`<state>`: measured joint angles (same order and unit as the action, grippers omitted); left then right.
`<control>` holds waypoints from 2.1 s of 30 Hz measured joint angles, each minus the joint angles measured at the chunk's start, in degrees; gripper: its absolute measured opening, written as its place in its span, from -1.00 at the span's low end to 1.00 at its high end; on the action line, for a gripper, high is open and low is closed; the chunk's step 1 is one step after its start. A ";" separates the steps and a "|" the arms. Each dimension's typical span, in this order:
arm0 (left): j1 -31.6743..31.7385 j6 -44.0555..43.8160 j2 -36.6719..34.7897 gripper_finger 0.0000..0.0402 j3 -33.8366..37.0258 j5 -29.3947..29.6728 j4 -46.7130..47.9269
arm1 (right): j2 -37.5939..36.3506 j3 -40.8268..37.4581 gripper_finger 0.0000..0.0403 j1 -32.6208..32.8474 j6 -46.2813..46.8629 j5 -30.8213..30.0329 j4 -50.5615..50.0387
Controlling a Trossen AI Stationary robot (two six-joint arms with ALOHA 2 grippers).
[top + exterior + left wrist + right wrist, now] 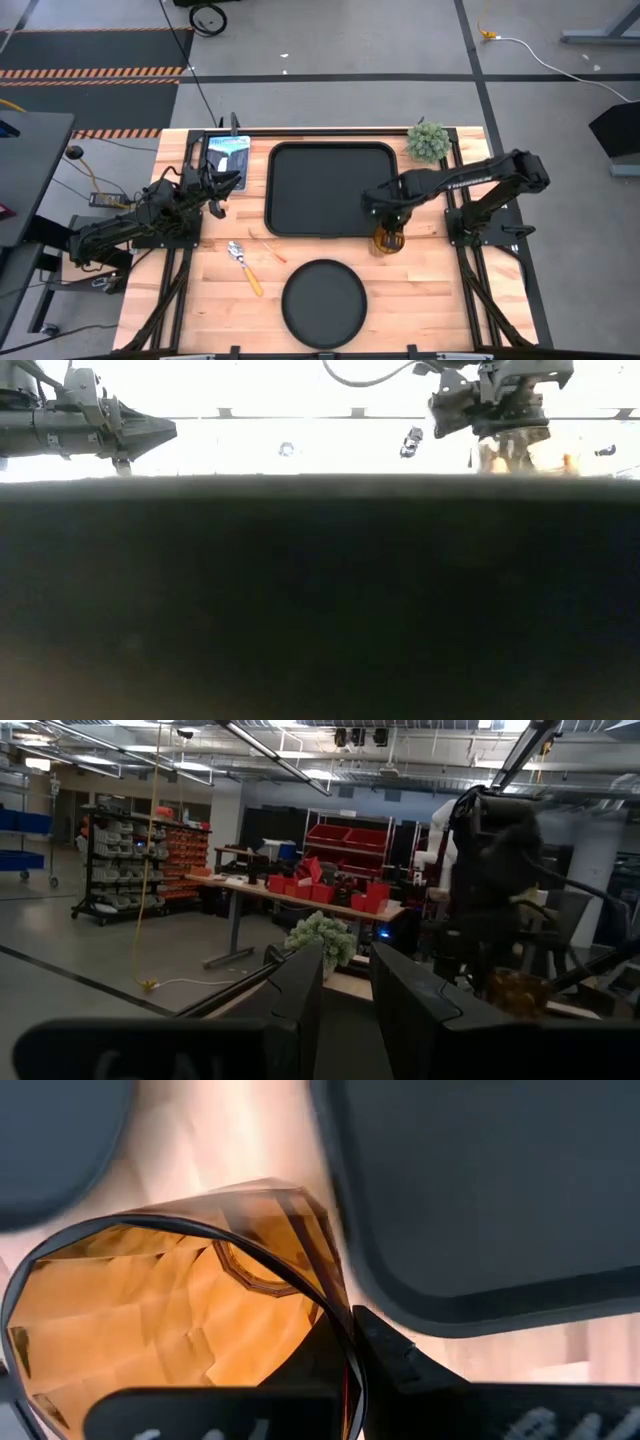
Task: Pick and place plate/cup/fork/spoon on tray
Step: Put the brown cup on the black tray
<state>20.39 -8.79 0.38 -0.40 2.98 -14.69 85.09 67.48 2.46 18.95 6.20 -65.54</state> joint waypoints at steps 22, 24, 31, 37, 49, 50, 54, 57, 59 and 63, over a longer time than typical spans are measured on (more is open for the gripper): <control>0.01 0.45 0.33 -0.53 -0.01 0.42 -0.07 | 13.32 18.11 -0.95 -37.96 -25.46 -0.82 -2.14; 0.01 0.43 0.33 -0.53 -0.01 0.42 -0.05 | 15.65 20.45 -0.95 -39.99 -26.34 -0.70 -2.38; 0.01 0.44 0.35 -0.53 0.00 0.44 -0.03 | 23.49 28.20 -0.95 -45.43 -28.81 -0.40 -5.45; 0.01 0.43 0.35 -0.53 0.00 0.44 -0.04 | 28.03 31.35 -0.95 -49.39 -30.43 1.40 -5.79; 0.01 0.41 0.35 -0.53 0.01 0.45 0.00 | 30.19 31.54 -0.94 -56.42 -31.79 2.49 -7.40; 0.01 0.41 0.35 -0.53 0.01 0.44 0.00 | 30.21 31.54 -0.94 -56.85 -31.66 2.49 -8.14; 0.01 0.38 0.35 -0.53 0.01 0.44 0.00 | 30.19 31.54 -0.94 -57.75 -31.33 2.42 -9.87; 0.01 0.38 0.35 -0.53 0.00 0.45 0.00 | 30.19 31.54 -0.92 -57.59 -31.22 2.54 -10.37; 0.01 0.38 0.35 -0.53 -0.01 0.45 0.00 | 30.19 31.54 -0.88 -57.22 -31.16 2.49 -10.14; 0.00 0.11 0.35 -0.53 0.01 0.44 0.04 | 30.19 31.54 -0.75 -56.55 -31.16 1.11 -10.13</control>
<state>20.39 -8.68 0.73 -0.38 3.42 -14.66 115.28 99.02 -54.09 -12.21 7.31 -75.67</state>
